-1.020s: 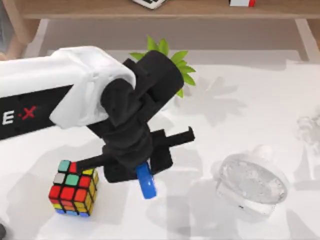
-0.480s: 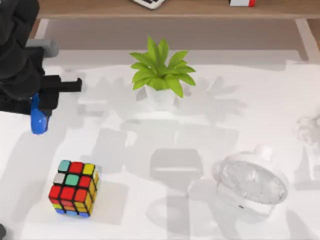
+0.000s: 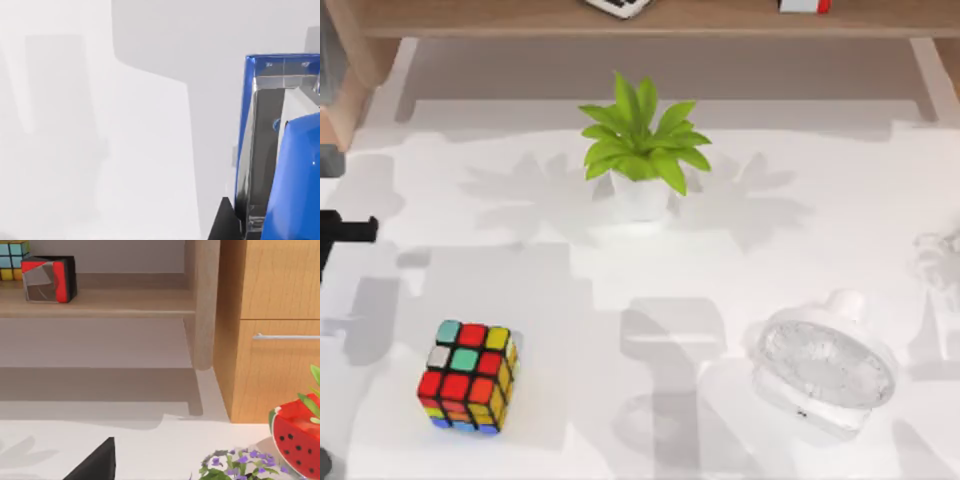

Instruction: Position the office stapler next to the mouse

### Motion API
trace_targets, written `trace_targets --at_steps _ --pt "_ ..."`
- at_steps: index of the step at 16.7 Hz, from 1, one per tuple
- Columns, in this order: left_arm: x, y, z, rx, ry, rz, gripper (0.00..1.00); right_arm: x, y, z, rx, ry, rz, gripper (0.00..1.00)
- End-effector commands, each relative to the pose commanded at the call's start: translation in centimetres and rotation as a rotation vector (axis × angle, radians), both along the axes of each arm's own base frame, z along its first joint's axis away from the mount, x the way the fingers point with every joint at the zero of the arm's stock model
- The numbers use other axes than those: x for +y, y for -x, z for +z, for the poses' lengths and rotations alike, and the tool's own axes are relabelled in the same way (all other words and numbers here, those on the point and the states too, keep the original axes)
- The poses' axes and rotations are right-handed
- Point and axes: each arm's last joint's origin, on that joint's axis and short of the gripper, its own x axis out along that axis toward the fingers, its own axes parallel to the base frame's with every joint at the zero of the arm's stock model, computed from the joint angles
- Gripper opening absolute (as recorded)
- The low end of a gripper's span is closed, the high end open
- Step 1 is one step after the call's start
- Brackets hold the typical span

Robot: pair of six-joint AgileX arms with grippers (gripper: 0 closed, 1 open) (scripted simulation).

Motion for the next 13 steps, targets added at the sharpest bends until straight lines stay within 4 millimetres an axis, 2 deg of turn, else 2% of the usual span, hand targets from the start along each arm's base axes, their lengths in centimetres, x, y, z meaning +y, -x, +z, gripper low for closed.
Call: trace_targets --at_steps 8,13 --pt "-0.18 -0.06 0.11 0.001 -0.012 -0.012 0.00 0.00 0.00 0.00 0.000 0.000 0.000 1.00" --pt "-0.16 0.08 -0.52 0.039 -0.050 -0.021 0.00 0.00 0.00 0.00 0.000 0.000 0.000 1.00"
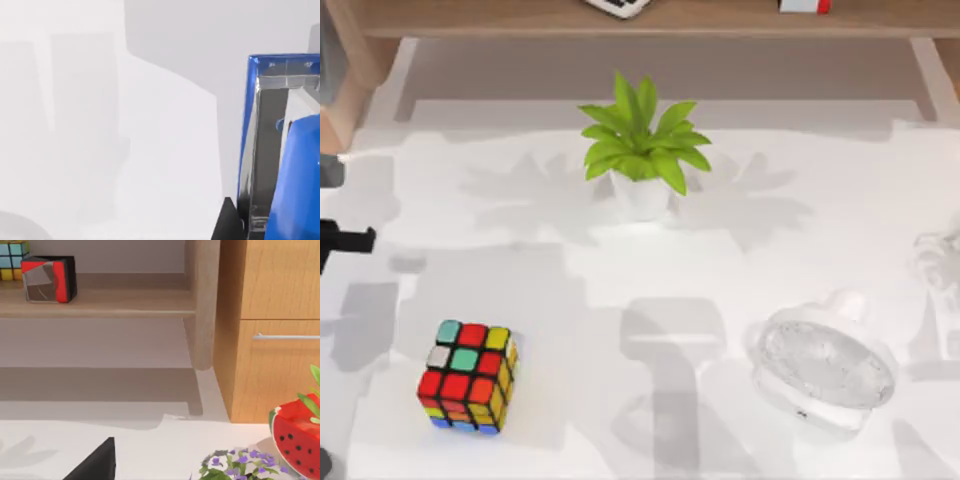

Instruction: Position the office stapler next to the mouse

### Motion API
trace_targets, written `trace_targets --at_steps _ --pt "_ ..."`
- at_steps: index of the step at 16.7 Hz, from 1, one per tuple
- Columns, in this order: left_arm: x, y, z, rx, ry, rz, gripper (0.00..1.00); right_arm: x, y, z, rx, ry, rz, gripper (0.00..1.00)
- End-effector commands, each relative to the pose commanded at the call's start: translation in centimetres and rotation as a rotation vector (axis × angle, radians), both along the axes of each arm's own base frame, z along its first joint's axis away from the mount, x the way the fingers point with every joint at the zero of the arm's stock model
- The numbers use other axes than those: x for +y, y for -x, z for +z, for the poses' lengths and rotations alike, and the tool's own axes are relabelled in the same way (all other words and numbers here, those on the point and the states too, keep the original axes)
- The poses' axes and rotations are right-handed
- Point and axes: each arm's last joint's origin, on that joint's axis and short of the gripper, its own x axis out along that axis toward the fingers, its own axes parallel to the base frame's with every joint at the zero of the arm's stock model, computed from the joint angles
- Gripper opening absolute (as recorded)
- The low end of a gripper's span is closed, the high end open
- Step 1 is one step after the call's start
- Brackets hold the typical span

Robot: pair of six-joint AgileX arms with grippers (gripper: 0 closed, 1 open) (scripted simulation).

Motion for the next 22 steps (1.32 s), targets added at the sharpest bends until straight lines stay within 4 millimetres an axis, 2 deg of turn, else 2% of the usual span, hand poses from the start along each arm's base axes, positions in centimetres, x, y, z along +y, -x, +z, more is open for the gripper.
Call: trace_targets --at_steps 7,13,17,21,22 --pt "0.2 0.3 -1.1 0.026 -0.046 0.002 0.00 0.0 0.0 0.0 0.000 0.000 0.000 1.00" --pt "0.3 -0.3 -1.0 -0.062 0.010 0.017 0.00 0.0 0.0 0.0 0.000 0.000 0.000 1.00" --pt "0.2 -0.1 -2.5 -0.039 0.050 0.021 0.00 0.0 0.0 0.0 0.000 0.000 0.000 1.00" --pt "0.2 -0.1 -2.5 -0.039 0.050 0.021 0.00 0.0 0.0 0.0 0.000 0.000 0.000 1.00" --pt "0.2 -0.1 -2.5 -0.039 0.050 0.021 0.08 0.0 0.0 0.0 0.000 0.000 0.000 1.00"
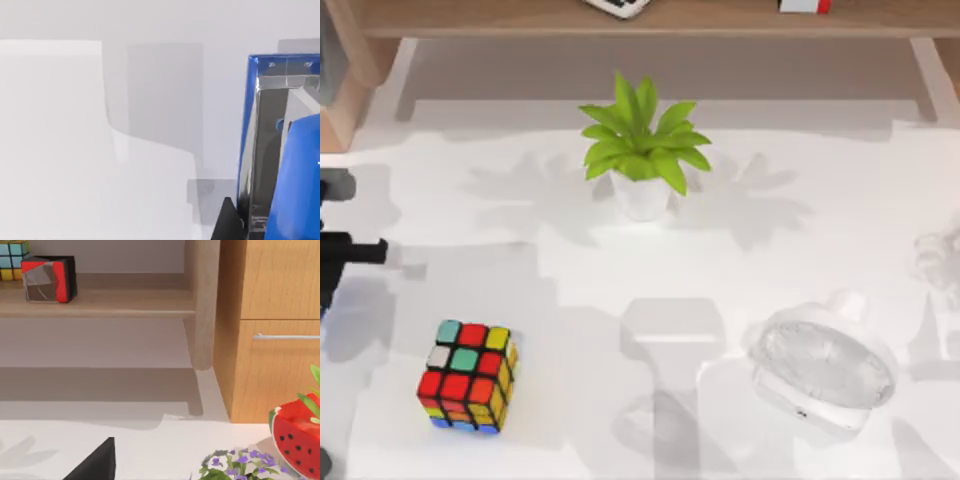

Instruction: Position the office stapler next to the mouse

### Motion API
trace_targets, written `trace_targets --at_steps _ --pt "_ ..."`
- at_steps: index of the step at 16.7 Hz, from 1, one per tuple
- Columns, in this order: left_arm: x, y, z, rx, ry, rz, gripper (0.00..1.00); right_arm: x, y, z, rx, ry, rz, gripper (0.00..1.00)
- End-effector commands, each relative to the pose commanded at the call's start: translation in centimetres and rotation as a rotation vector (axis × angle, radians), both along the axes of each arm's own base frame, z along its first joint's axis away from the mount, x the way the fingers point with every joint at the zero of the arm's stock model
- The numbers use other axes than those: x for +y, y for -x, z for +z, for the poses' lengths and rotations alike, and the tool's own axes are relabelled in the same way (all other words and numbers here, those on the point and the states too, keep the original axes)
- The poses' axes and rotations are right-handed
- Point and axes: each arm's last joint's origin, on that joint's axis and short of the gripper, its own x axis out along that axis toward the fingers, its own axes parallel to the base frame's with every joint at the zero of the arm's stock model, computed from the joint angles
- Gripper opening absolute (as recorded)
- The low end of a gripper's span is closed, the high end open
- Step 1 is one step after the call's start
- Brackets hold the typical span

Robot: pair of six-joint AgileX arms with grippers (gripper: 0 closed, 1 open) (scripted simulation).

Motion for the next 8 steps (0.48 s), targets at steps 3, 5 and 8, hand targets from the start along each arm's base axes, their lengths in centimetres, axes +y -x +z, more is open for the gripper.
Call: trace_targets --at_steps 3,5,8 --pt "0.00 0.00 0.00 0.000 0.000 0.000 0.30 0.00 0.00 0.00 0.000 0.000 0.000 1.00" --pt "0.00 0.00 0.00 0.000 0.000 0.000 0.45 0.00 0.00 0.00 0.000 0.000 0.000 1.00" --pt "0.00 0.00 0.00 0.000 0.000 0.000 0.68 0.00 0.00 0.00 0.000 0.000 0.000 1.00"
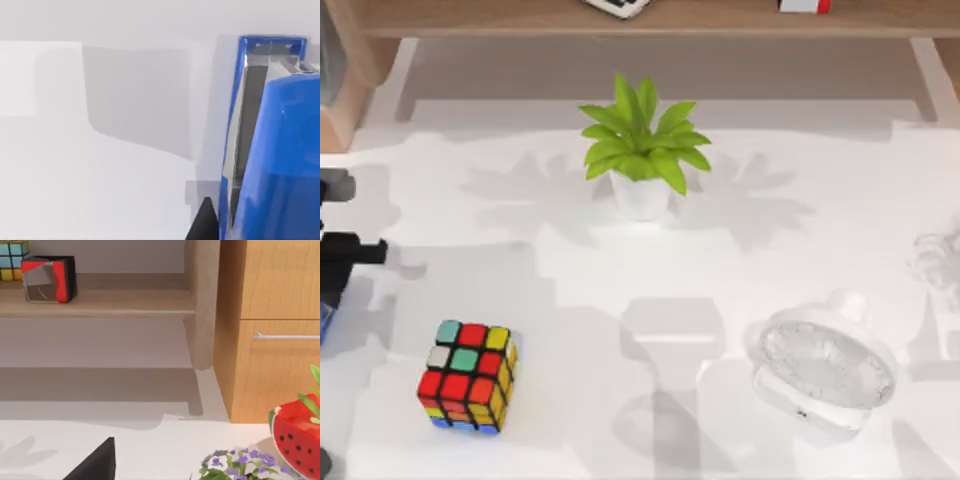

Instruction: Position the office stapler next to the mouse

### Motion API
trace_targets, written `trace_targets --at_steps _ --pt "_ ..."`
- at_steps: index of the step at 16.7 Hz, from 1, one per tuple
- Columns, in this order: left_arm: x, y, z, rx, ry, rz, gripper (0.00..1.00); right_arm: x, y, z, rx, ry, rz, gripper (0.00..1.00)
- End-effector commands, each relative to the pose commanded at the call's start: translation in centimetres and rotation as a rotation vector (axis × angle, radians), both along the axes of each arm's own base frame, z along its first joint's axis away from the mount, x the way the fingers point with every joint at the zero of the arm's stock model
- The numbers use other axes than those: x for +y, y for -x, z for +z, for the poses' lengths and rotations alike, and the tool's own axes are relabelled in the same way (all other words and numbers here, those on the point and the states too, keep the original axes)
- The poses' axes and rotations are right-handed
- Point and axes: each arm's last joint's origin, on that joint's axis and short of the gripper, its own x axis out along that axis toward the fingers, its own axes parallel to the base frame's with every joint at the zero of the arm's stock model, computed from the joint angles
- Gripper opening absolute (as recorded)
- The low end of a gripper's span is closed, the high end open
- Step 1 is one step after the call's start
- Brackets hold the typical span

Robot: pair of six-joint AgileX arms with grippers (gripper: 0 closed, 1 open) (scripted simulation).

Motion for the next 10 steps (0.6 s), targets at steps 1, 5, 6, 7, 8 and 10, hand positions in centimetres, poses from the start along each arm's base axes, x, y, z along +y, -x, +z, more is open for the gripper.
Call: trace_targets --at_steps 1,5,6,7,8,10 --pt "0.00 0.00 0.00 0.000 0.000 0.000 0.75 0.00 0.00 0.00 0.000 0.000 0.000 1.00" --pt "0.00 0.00 0.00 0.000 0.000 0.000 1.00 0.00 0.00 0.00 0.000 0.000 0.000 1.00" --pt "0.00 0.00 0.00 0.000 0.000 0.000 1.00 0.00 0.00 0.00 0.000 0.000 0.000 1.00" --pt "0.00 0.00 0.00 0.000 0.000 0.000 1.00 0.00 0.00 0.00 0.000 0.000 0.000 1.00" --pt "0.00 0.00 0.00 0.000 0.000 0.000 1.00 0.00 0.00 0.00 0.000 0.000 0.000 1.00" --pt "0.00 0.00 0.00 0.000 0.000 0.000 1.00 0.00 0.00 0.00 0.000 0.000 0.000 1.00"
